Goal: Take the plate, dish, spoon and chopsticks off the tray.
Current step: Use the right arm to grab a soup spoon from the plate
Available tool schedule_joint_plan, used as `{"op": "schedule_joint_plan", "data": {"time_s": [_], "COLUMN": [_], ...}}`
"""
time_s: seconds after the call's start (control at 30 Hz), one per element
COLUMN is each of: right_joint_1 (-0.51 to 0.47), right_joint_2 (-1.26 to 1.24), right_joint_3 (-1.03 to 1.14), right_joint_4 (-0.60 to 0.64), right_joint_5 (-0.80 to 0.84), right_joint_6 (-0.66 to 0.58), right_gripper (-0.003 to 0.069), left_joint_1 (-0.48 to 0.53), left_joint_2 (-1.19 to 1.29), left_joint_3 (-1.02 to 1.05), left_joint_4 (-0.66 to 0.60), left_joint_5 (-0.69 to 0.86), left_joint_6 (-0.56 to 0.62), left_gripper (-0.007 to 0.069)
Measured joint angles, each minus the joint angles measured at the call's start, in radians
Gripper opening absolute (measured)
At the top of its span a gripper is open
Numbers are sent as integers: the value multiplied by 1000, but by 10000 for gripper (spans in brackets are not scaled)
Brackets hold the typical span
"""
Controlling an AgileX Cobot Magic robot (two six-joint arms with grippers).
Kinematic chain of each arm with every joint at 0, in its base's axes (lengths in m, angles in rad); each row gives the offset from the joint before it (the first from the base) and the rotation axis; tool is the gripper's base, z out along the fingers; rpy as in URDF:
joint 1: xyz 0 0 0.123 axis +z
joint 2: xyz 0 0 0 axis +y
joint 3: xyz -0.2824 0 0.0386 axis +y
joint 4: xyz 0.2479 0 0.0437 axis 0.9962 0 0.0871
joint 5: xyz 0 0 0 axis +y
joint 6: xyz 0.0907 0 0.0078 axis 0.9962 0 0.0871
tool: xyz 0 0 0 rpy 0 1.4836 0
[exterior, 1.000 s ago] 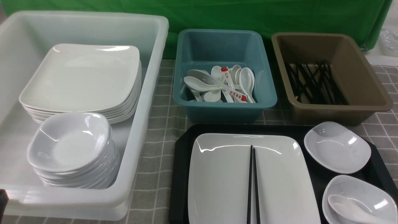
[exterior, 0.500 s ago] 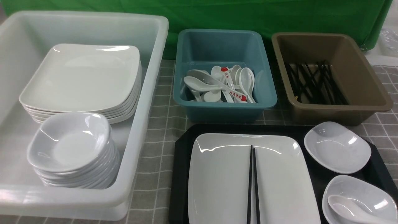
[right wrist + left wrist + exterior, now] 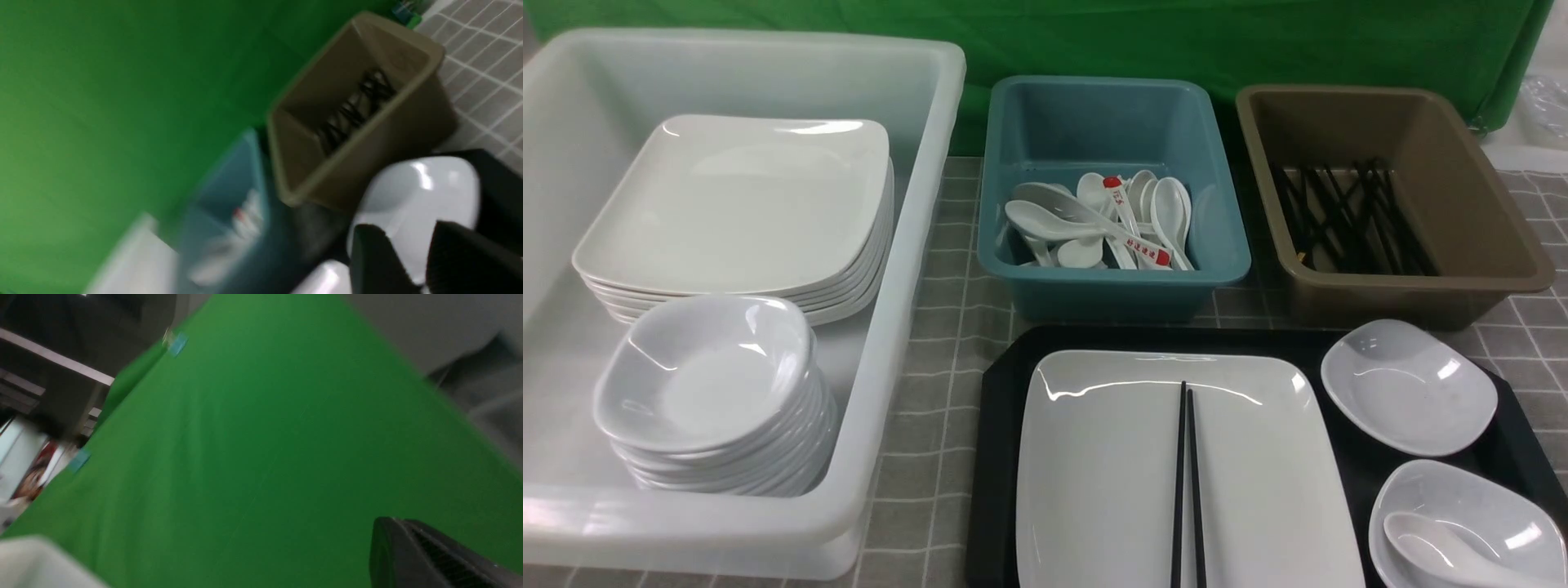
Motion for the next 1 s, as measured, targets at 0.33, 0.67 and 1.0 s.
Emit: {"op": "schedule_joint_plan", "data": {"time_s": [0.33,0.67,1.0], "right_joint_1": [1,195,278], "right_joint_2": [0,258,865], "right_joint_3": [0,-471,-821], "right_joint_4": [9,-159,-252], "right_joint_5": [-126,445,1025], "right_joint_6": [76,-356,-649], "right_gripper": [222,25,17], "left_joint_1": [0,0,-143], "left_joint_2": [248,928,1016], "left_joint_3": [-667,-1016,-1020], "left_joint_4": [112,-172,-194], "left_joint_5": [834,1762,1745], "left_joint_6": [78,564,622], "left_gripper": [3,3,0]}}
